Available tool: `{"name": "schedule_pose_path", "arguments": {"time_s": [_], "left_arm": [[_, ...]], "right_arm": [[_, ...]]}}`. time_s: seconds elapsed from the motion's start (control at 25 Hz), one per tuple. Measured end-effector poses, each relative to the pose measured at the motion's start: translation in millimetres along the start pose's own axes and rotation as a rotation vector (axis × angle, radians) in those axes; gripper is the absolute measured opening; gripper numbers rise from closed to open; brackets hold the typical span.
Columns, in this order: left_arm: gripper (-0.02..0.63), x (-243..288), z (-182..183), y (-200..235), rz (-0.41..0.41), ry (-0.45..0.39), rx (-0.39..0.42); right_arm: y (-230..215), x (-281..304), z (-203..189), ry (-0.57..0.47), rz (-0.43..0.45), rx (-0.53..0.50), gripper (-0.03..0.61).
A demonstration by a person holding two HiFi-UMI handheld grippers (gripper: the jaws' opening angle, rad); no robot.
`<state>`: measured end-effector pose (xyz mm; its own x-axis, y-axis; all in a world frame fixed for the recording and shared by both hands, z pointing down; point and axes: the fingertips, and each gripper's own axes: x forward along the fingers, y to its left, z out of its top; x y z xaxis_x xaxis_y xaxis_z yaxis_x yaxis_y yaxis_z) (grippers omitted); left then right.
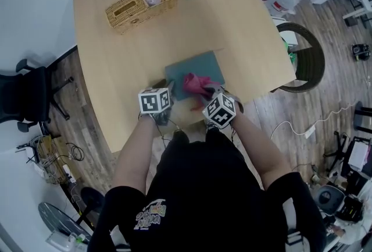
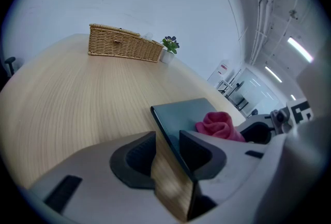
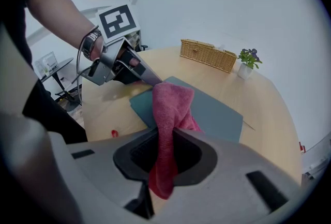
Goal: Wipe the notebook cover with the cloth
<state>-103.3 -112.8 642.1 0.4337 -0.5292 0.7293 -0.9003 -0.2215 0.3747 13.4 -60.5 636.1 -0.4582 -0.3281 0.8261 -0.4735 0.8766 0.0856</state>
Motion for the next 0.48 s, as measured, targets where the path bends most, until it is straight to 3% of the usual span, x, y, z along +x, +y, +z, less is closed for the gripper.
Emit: {"name": "schedule_pose_path", "arguments": {"time_s": [0.48], "left_arm": [[0.137, 0.9, 0.2, -0.7, -0.001, 0.001, -0.002]], "right_arm": [[-10.1, -15.6, -7.0, -0.068, 0.074, 0.196, 0.069]]}}
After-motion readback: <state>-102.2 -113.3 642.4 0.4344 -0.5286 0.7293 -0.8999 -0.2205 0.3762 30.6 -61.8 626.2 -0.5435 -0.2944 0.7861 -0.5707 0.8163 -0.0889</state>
